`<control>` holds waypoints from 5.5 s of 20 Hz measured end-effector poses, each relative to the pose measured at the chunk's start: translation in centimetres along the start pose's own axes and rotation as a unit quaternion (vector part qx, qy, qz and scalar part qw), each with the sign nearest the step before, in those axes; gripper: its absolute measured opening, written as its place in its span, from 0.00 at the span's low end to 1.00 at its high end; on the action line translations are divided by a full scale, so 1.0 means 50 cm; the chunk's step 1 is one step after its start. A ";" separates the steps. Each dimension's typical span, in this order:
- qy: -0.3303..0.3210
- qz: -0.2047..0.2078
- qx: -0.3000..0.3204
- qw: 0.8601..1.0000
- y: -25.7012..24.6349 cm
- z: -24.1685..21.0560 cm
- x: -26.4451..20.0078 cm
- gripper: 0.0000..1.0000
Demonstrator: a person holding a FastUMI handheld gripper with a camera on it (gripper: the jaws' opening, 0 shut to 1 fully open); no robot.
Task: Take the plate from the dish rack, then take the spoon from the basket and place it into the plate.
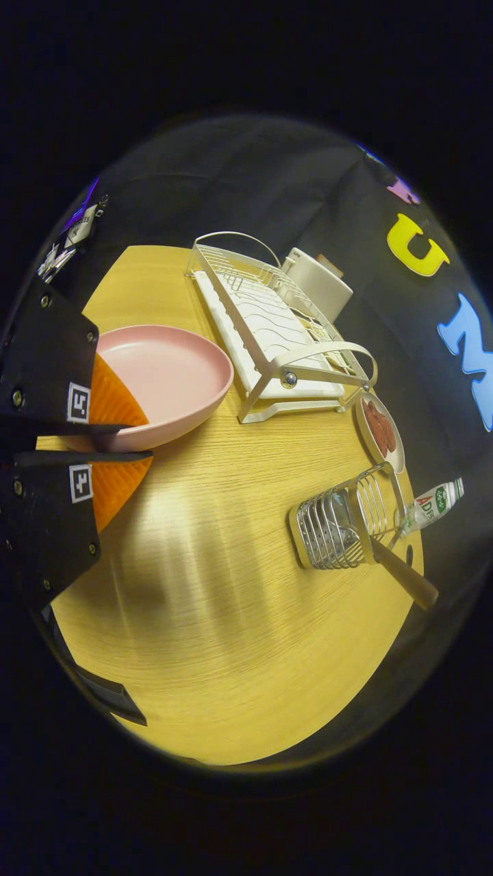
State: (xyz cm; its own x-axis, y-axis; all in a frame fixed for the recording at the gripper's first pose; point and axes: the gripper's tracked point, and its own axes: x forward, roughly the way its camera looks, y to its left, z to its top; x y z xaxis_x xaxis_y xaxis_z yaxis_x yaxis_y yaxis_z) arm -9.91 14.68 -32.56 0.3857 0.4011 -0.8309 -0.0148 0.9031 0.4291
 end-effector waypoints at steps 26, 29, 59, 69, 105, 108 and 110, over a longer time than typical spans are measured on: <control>-0.436 -0.087 -0.216 0.869 -0.127 0.350 -0.257 0.78; -0.432 -0.090 -0.197 0.875 -0.168 0.378 -0.221 0.78; -0.392 -0.088 -0.211 0.891 -0.100 0.476 -0.168 0.07; -0.422 -0.094 -0.225 0.873 -0.017 0.491 -0.306 0.07; -0.358 -0.034 -0.211 0.909 0.142 0.187 -0.316 0.07; -0.330 -0.017 -0.218 0.918 0.158 0.163 -0.268 0.07; -0.307 -0.008 -0.226 0.924 0.172 0.145 -0.229 0.07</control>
State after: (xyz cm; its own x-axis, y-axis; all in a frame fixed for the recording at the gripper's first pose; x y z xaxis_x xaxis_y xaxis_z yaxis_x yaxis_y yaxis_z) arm -7.77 16.76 -16.79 0.8381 0.3507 -0.4179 -0.3358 0.9353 0.1113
